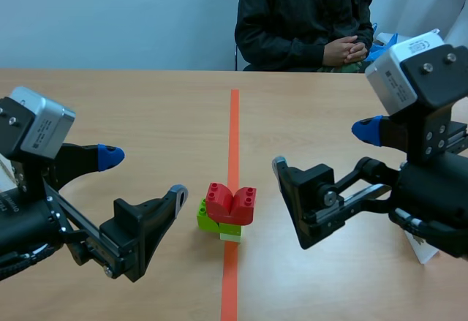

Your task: Sort the leaf by its shape. The table is split by an orange tape line. A compound leaf with several leaflets goes to the left side, a simple leaf with one blade goes to the right side. Return to the home posture when a red brick is placed on the table.

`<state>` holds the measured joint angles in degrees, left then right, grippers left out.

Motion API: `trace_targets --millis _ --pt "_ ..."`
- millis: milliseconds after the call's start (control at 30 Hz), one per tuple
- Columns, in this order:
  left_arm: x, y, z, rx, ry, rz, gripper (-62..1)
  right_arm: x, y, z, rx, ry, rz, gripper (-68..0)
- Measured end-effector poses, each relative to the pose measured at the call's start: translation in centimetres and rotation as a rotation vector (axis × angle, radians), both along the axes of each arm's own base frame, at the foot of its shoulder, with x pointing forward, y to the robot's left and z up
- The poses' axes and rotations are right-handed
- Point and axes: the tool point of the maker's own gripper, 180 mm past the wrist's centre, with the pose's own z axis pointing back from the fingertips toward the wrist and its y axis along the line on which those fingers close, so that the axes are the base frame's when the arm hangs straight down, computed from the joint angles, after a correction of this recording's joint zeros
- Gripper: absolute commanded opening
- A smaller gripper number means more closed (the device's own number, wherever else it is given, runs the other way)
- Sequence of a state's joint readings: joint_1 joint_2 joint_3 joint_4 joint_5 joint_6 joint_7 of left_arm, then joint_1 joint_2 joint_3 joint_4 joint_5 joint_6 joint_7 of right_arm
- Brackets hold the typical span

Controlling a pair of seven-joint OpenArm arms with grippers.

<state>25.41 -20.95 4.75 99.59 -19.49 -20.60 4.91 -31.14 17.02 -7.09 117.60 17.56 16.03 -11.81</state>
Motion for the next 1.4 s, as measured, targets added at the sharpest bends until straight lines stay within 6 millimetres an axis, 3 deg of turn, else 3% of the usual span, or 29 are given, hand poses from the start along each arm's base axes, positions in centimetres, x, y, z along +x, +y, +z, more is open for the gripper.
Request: trace_targets --millis 1400 --pt "0.08 -0.03 0.33 -0.011 -0.015 0.001 1.4 0.0 0.0 0.0 0.0 0.0 0.0 0.4"
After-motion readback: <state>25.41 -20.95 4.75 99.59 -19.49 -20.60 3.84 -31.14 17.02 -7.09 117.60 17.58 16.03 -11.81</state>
